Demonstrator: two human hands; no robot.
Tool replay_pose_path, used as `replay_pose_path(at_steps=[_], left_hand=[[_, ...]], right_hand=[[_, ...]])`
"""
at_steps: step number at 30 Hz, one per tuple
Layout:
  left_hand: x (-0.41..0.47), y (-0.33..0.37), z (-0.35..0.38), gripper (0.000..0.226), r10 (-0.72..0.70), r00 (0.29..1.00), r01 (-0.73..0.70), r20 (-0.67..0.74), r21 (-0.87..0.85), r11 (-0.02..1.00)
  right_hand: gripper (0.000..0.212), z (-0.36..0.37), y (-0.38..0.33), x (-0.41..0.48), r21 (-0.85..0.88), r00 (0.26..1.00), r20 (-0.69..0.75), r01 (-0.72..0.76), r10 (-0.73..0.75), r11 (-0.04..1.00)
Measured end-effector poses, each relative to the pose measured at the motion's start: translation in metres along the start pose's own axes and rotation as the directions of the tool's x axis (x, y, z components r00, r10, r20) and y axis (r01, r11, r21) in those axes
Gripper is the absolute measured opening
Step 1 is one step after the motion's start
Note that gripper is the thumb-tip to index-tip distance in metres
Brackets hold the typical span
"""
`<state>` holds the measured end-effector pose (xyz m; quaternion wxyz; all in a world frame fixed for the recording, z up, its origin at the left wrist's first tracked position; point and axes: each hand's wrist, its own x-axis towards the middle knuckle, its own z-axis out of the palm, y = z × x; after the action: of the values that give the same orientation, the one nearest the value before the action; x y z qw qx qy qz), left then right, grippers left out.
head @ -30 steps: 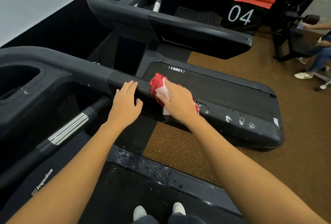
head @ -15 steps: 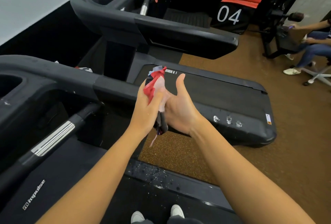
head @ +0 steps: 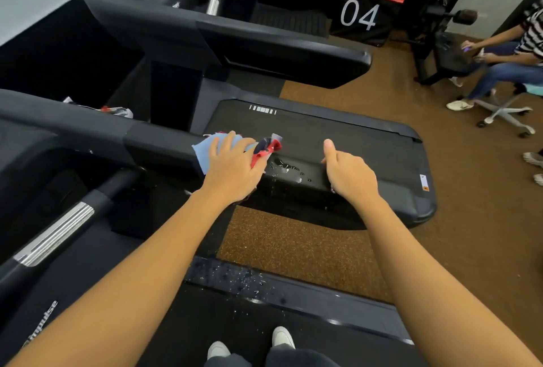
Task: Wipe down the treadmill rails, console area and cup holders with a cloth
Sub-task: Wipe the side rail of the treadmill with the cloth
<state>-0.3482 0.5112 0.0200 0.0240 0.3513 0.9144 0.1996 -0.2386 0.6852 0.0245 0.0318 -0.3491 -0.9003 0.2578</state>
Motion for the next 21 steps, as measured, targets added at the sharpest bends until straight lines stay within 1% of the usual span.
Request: replay_pose_path(at_steps=[1, 2, 4, 5, 7, 8, 10, 11, 12, 13, 15, 18, 20, 21], left_hand=[[-0.001, 0.007, 0.001, 0.037, 0.023, 1.0, -0.023, -0.01, -0.013, 1.0], [-0.003, 0.014, 0.004, 0.037, 0.05, 0.999, -0.05, -0.002, -0.022, 0.999], [-0.01, 0.027, 0.015, 0.038, 0.13, 0.992, -0.129, 0.003, -0.053, 0.99], [-0.016, 0.033, 0.022, 0.038, 0.188, 0.982, -0.188, -0.015, -0.07, 0.98], [-0.025, 0.038, 0.032, 0.04, 0.277, 0.96, -0.28, -0.05, -0.069, 0.957], [-0.027, 0.035, 0.032, 0.044, 0.283, 0.958, -0.286, -0.053, -0.069, 0.956], [-0.024, 0.025, 0.026, 0.053, 0.267, 0.963, -0.27, -0.04, -0.094, 0.958], [-0.023, 0.019, 0.023, 0.053, 0.272, 0.961, -0.275, -0.043, -0.101, 0.956], [-0.021, 0.013, 0.019, 0.047, 0.281, 0.958, -0.287, -0.062, -0.106, 0.952], [-0.019, 0.008, 0.016, 0.038, 0.279, 0.956, -0.288, -0.085, -0.11, 0.951], [-0.015, 0.001, 0.013, 0.031, 0.2, 0.975, -0.212, -0.101, -0.126, 0.969], [-0.013, 0.005, 0.02, 0.037, 0.103, 0.987, -0.117, -0.126, -0.11, 0.987], [-0.019, 0.02, 0.028, 0.039, 0.103, 0.988, -0.116, -0.114, -0.117, 0.986], [-0.024, 0.029, 0.033, 0.04, 0.132, 0.986, -0.144, -0.103, -0.124, 0.982]], right_hand=[[0.068, 0.004, 0.0, 0.001, -0.095, 1.0, -0.015, 0.007, -0.009, 0.995], [0.069, 0.007, -0.001, 0.002, -0.148, 0.999, -0.037, 0.014, -0.02, 0.989], [0.066, 0.009, 0.0, 0.005, -0.179, 0.998, -0.056, 0.022, -0.033, 0.984], [0.06, 0.01, 0.001, 0.006, -0.203, 0.997, -0.058, 0.033, -0.046, 0.979], [0.044, 0.01, 0.001, 0.004, -0.187, 0.997, -0.074, 0.019, -0.034, 0.982], [0.044, 0.011, 0.003, 0.006, -0.174, 0.997, -0.071, 0.005, -0.018, 0.985], [0.059, 0.011, 0.004, 0.007, -0.161, 0.999, -0.054, -0.013, 0.004, 0.987], [0.065, 0.011, 0.006, 0.009, -0.152, 0.998, -0.067, -0.01, -0.001, 0.988], [0.068, 0.012, 0.007, 0.01, -0.146, 0.997, -0.08, -0.002, -0.01, 0.989], [0.068, 0.013, 0.008, 0.01, -0.156, 0.996, -0.086, 0.014, -0.028, 0.988], [0.067, 0.012, 0.008, 0.008, -0.159, 0.995, -0.086, 0.036, -0.05, 0.987], [0.067, 0.011, 0.006, 0.005, -0.165, 0.996, -0.078, 0.037, -0.05, 0.986], [0.066, 0.011, 0.004, 0.006, -0.163, 0.997, -0.072, 0.013, -0.025, 0.987], [0.062, 0.009, 0.001, 0.004, -0.182, 0.998, -0.056, 0.016, -0.027, 0.983]])
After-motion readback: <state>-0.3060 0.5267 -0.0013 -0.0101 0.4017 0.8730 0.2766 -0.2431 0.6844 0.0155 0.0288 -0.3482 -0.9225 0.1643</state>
